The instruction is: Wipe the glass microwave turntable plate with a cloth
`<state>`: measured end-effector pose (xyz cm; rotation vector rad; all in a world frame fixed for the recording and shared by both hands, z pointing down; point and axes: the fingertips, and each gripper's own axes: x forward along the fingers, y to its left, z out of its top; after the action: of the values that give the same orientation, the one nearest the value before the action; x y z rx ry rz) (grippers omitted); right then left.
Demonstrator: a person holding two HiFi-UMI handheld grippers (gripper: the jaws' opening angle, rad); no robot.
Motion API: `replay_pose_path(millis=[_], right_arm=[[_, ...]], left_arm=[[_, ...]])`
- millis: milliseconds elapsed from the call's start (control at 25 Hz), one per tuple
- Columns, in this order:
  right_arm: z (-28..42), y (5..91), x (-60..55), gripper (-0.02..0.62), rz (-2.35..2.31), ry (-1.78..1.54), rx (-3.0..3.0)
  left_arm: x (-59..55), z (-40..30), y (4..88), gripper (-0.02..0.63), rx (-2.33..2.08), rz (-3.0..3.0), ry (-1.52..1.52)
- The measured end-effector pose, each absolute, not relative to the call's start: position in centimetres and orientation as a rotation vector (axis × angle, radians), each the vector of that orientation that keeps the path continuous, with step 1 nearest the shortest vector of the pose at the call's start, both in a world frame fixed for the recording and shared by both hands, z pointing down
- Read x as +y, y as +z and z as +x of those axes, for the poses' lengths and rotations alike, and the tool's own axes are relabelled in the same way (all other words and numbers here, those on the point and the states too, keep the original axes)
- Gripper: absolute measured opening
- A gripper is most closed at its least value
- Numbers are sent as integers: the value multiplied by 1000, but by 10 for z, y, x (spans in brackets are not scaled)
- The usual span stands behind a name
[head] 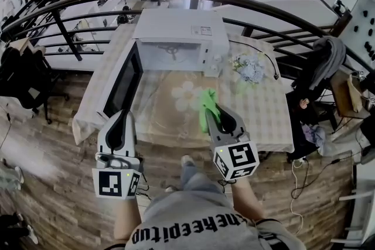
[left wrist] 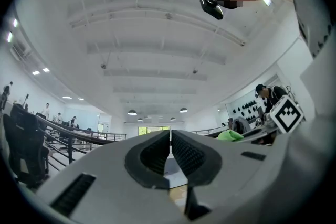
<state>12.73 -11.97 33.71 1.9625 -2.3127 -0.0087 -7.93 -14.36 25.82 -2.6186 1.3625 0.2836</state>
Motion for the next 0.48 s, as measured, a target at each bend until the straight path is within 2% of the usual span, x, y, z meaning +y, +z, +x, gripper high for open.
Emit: replay_pose_path(millis=[480], right_arm=[[131, 301, -105, 54, 2042, -111, -2361]], left_arm=[[-140, -85, 257, 12, 1376, -2606, 278]])
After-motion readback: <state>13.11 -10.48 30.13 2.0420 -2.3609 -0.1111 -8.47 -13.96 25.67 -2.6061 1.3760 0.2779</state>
